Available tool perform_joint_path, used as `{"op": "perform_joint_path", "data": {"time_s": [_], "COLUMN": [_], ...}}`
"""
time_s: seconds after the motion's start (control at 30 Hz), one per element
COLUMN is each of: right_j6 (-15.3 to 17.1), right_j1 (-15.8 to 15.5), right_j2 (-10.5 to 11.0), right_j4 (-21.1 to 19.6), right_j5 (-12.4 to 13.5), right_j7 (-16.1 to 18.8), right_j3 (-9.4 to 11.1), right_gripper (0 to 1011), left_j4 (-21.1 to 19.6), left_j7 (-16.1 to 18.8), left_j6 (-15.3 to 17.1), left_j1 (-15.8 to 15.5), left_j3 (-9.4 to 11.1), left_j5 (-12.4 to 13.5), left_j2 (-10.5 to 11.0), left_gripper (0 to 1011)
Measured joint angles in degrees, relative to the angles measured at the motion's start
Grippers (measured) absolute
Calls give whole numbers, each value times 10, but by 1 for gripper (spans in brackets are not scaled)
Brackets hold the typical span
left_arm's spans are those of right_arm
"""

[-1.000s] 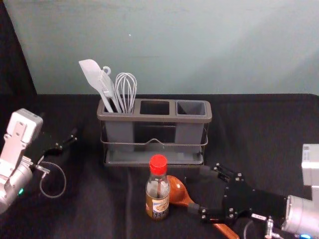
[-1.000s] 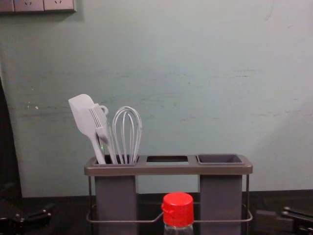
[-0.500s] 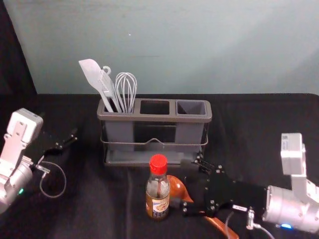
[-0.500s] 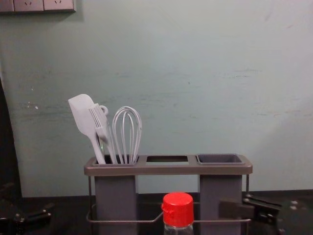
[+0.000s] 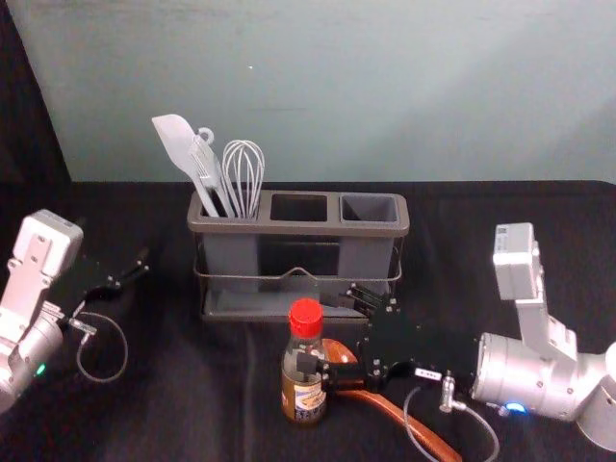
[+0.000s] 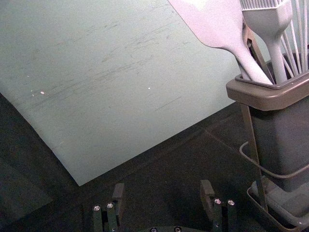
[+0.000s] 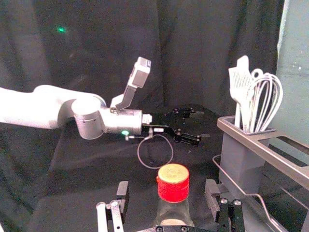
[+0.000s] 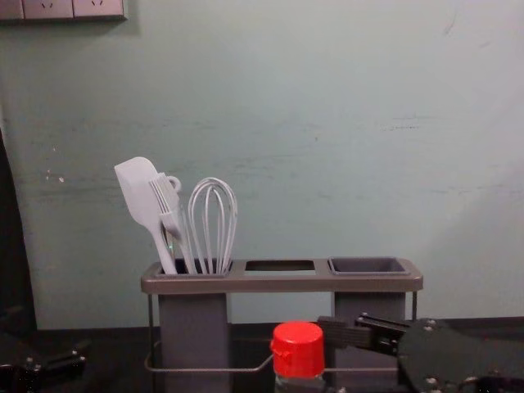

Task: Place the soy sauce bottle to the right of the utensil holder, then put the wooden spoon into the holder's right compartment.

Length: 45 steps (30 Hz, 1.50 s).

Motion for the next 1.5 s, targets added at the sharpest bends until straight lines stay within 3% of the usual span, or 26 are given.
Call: {"op": "perform_joint_path", "data": {"time_s": [0.23, 0.67, 1.0, 1.37, 1.5], "right_j6": [12, 12, 12, 11, 11], "right_j1": [28, 26, 25, 24, 24], "right_j2": [-13, -12, -12, -11, -11], "right_j4": [13, 12, 11, 11, 11], "right_j5": [-14, -13, -12, -11, -11], "right_j7": [-8, -7, -7, -7, -7], "right_j3": [-19, -18, -17, -16, -16], "right_gripper": [1002, 1003, 786, 421, 386], "left_j4": [0, 0, 0, 0, 0], "left_j7": [0, 0, 0, 0, 0], "left_j6": [0, 0, 0, 0, 0], "left_j1": [0, 0, 0, 0, 0], "left_j3": [0, 0, 0, 0, 0], "left_j5": [0, 0, 0, 0, 0], "left_j2": [0, 0, 0, 0, 0], "left_gripper": [1011, 1012, 1011, 1011, 1011]}}
